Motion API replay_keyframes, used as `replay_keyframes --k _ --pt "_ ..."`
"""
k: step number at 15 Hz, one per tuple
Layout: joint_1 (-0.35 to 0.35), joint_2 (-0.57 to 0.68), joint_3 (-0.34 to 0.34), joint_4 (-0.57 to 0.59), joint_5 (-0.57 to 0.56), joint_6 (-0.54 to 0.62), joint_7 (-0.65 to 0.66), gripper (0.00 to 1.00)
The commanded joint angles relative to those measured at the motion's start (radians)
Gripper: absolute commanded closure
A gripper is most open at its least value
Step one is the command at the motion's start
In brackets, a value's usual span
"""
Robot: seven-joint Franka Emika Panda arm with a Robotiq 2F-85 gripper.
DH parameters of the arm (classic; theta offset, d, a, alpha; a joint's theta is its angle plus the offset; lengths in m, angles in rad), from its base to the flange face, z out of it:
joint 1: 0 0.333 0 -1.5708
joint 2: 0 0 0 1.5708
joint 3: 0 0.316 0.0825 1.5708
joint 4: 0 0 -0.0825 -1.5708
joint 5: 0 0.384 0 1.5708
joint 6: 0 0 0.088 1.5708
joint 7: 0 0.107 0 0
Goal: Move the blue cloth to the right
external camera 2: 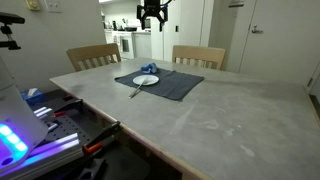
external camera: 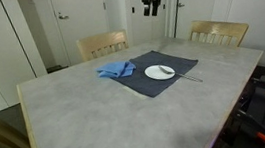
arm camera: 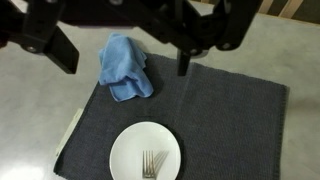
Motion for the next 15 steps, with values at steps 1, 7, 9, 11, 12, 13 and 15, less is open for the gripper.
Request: replay_keyframes --k 1,7,9,11,12,13,15 --pt "-0.01 0.098 0.026 0.089 -0.031 -0.028 -0.015 0.0" --pt "-0.008 0.298 0.062 0.268 -0.072 -0.019 0.022 0.0" --pt "-0.008 0.369 0.074 0.334 -0.07 -0.019 0.03 0.0" --pt "-0.012 0.443 0.091 0.395 -0.051 -0.016 0.034 0.0" --pt "-0.015 0.476 0.099 0.424 -0.045 -0.019 0.034 0.0" --pt "-0.018 0.51 0.109 0.451 -0.04 -0.022 0.024 0.0" --pt "-0.021 0.578 0.124 0.511 -0.04 -0.046 0.016 0.0"
